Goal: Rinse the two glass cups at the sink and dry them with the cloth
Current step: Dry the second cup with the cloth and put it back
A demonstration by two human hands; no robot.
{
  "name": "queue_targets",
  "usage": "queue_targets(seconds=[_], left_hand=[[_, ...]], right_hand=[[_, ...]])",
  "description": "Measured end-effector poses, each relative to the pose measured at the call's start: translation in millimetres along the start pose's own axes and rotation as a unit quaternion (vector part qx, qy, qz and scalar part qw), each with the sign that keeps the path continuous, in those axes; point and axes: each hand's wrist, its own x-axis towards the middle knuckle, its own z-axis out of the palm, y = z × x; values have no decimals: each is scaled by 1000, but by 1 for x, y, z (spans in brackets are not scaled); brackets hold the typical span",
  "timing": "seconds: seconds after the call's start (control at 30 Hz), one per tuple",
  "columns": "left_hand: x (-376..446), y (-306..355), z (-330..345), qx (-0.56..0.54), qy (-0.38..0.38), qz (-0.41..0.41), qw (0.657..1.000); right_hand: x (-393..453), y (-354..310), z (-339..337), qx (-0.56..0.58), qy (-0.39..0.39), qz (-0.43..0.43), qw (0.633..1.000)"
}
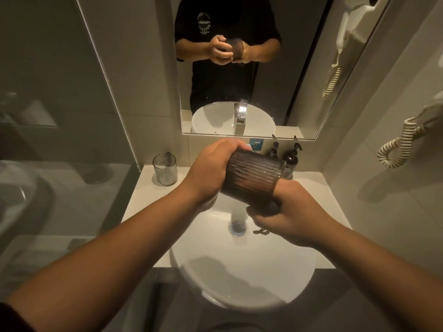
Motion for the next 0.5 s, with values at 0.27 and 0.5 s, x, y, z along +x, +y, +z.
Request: queue_targets(seconds=[0.27, 0.5], left_hand=[[-5, -3, -4, 132, 3, 155, 979], [-10, 5, -9, 57, -70, 46, 995]], right_hand=[[-9, -27, -6, 381, 25, 191, 904], [-7, -18, -26, 187, 8, 87, 978]])
